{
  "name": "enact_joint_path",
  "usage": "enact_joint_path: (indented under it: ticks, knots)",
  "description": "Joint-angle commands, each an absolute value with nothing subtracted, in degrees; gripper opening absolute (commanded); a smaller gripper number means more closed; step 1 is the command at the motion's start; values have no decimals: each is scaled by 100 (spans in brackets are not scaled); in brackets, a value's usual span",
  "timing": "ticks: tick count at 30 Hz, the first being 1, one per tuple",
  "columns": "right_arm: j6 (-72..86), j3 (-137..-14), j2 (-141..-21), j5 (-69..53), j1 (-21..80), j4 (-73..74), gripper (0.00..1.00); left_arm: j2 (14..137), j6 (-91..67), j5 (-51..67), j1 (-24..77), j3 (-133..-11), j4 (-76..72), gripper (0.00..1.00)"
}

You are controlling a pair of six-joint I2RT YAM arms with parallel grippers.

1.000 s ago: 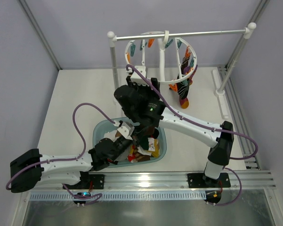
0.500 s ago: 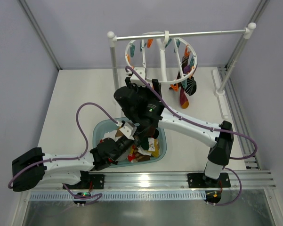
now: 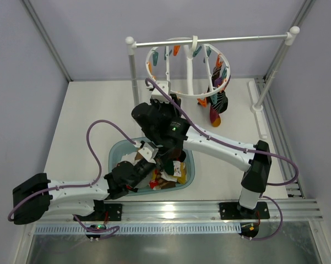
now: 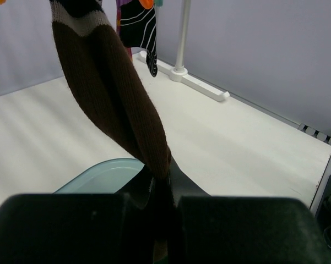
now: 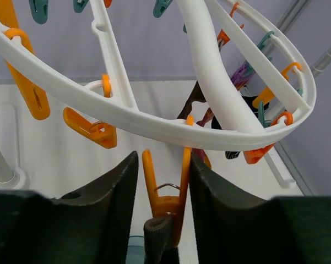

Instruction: Remove the socks clipped to the hanger

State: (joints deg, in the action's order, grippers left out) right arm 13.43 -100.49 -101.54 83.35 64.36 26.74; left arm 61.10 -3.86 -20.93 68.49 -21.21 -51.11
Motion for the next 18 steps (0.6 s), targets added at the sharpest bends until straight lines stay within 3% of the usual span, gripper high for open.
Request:
enact_joint_path:
  ticks: [1,6,16,18]
  knots:
    - [1538,-10099,-10213,8358,6407,2786,40,5985,-316,-2030,6855,-2171,-5238,0]
    - [1529,-10090,-10213,8411,6399,2795,5,5959,-308,-2039,6847,-2153,-5221,0]
    - [1529,-10002,-10117,8499,6416,2716,4,6003,-281,-2144,6847,-2171,-5194,0]
    - [1206,-9679,-9889,8394,6407,2113,4,6012,-246,-2171,6847,-2171,-5186,0]
